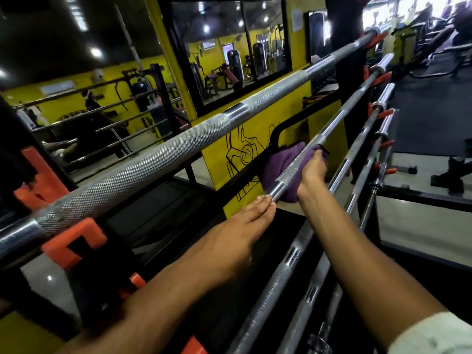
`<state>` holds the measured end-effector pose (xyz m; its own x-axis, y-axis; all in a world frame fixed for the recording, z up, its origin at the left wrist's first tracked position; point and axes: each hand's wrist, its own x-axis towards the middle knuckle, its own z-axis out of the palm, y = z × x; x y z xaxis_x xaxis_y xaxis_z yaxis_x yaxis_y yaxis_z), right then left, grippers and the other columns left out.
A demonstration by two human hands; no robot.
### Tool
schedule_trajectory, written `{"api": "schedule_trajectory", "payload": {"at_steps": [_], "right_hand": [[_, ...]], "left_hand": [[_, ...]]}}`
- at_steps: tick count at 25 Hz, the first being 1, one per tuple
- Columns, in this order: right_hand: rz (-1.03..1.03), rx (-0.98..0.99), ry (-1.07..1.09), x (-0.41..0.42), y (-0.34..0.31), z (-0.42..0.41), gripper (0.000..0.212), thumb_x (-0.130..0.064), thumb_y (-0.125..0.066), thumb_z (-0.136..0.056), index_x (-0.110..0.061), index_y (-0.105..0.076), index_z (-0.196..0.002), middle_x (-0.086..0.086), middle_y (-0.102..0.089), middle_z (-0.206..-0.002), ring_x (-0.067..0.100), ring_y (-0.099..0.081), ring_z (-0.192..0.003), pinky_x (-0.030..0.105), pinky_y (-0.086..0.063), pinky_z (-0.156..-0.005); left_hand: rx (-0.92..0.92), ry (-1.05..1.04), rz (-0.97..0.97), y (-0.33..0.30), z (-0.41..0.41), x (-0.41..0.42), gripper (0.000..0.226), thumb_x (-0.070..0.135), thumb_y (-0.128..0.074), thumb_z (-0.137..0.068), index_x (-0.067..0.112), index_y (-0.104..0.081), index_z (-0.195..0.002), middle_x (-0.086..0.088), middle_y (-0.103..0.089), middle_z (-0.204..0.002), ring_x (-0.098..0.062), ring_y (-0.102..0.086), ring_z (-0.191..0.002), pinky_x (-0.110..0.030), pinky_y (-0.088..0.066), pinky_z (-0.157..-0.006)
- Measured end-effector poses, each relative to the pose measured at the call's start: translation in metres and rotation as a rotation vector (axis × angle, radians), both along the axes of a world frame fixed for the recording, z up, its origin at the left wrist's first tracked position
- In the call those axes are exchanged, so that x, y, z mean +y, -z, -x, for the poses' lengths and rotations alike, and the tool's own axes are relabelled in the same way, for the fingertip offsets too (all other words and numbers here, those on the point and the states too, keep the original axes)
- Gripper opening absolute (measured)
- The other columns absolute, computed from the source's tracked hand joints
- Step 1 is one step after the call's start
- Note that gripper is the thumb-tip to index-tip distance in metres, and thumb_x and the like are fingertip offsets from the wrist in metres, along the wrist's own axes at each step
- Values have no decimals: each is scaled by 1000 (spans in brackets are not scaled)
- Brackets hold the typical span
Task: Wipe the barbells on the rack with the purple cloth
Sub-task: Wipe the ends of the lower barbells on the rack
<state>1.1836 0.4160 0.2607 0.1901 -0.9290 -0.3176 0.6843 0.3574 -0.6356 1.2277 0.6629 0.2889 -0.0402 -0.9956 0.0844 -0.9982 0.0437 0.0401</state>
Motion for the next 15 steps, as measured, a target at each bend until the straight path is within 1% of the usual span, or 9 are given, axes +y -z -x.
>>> {"api": "schedule_trajectory", "payload": {"at_steps": [2,4,5,7,8,10,11,13,15], "right_hand": [[13,41,35,-36,-3,1,31,-36,-45,-107,-16,-59,-87,-1,-60,-81,19,-63,-79,23,-46,-48],[12,91,-1,-60,-7,7,37,-39,-44,-106,-9,-66,-106,-1,-63,-84,24,-66,-92,24,-45,-51],[15,110,-26,-58,-10,12,40,-40,-42,-107,-6,-63,-110,-1,-63,-85,23,-66,-91,26,-46,-54],[31,119,-63,-31,-18,15,33,-40,-41,-107,-11,-55,-106,0,-59,-84,18,-60,-77,26,-47,-55],[37,126,-70,-14,-15,11,34,-42,-41,-107,-11,-54,-103,2,-60,-86,17,-59,-73,26,-50,-57],[30,116,-106,24,2,5,40,-47,-42,-105,-11,-56,-94,9,-67,-95,20,-63,-78,34,-57,-75],[21,100,-137,42,10,2,42,-50,-42,-104,-11,-57,-94,10,-68,-97,22,-66,-82,38,-58,-81],[10,70,-184,61,22,-1,44,-52,-43,-104,-10,-59,-105,11,-69,-97,24,-69,-84,35,-58,-73],[40,26,-177,54,17,-1,38,-46,-46,-104,-10,-59,-109,10,-69,-97,22,-69,-81,29,-56,-63]], "left_hand": [[0,-10,6,-2,2,1,81,-5,-45,-97,28,-5,-159,17,11,-163,9,16,-145,-3,10,-111],[17,-15,-10,-5,5,1,81,-5,-43,-98,29,-2,-159,20,16,-158,12,21,-139,1,15,-104],[22,-20,-15,-6,6,2,82,-5,-43,-98,29,-1,-159,22,18,-156,13,21,-138,1,14,-105],[33,-28,-8,-7,6,3,83,-6,-43,-97,30,-1,-159,22,17,-157,13,20,-139,-4,10,-111],[41,-26,-5,-7,6,2,83,-7,-44,-96,29,-2,-159,21,15,-159,12,18,-139,-3,10,-111],[47,-11,-4,-7,4,0,82,-7,-45,-95,25,-7,-160,15,8,-164,10,14,-142,0,12,-107],[45,-4,-2,-7,3,0,82,-7,-46,-94,23,-9,-159,12,5,-165,8,11,-145,0,12,-107],[50,-7,4,-5,2,-1,82,-7,-48,-93,22,-9,-159,10,2,-166,5,8,-147,-1,10,-109],[53,-17,12,-3,1,0,82,-6,-48,-94,25,-8,-159,12,4,-166,5,9,-148,-2,9,-110]]}}
